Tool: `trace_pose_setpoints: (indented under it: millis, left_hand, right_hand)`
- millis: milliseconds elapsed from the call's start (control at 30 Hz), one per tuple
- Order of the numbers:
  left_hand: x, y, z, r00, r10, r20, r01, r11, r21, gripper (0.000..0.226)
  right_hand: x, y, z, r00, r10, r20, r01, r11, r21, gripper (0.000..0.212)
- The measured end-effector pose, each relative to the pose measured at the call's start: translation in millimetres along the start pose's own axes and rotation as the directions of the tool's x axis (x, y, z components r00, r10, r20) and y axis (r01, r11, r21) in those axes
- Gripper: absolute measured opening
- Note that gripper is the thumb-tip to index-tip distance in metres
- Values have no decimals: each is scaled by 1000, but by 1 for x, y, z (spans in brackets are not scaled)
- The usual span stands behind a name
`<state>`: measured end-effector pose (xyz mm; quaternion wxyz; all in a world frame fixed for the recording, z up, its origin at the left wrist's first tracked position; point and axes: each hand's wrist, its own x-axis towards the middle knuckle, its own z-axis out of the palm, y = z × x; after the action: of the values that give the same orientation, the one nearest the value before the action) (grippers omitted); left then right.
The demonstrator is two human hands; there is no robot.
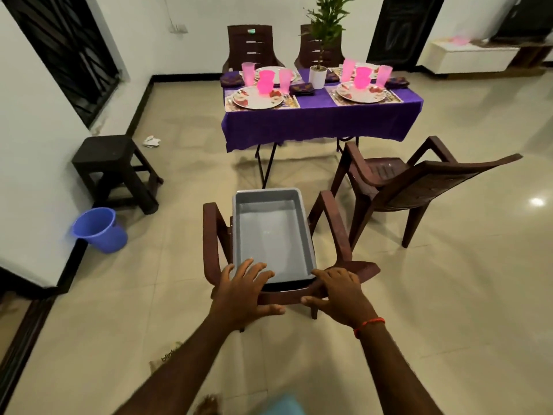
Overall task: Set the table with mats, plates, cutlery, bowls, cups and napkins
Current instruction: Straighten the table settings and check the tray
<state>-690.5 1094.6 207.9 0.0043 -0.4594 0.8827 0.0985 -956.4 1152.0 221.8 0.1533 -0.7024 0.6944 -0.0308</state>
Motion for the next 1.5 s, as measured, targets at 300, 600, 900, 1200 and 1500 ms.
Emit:
trace_pose_setpoints:
  millis: [300,600,900,1200,1500]
  left_hand:
    - [-1,8,2,991,-48,124,11,959,284,59]
    - [34,14,-1,993,-57,99,25,953,302,48]
    - [129,-35,-16,995,-81,66,58,954,293,59]
    - [257,-81,-35,999,-40,25,30,949,315,46]
    - [317,-115,-45,999,-14,36,3,956,294,50]
  right_hand:
    - [18,18,20,992,-122,-38,110,964,-242,51]
    - [48,38,27,960,-109,-258,57,979,-198,10]
    - [150,53,12,942,-131,-310,67,975,-211,5]
    - [278,84,-21,943,-97,-317,37,981,-191,8]
    - [337,94,-37,942,-121,-312,70,983,-171,9]
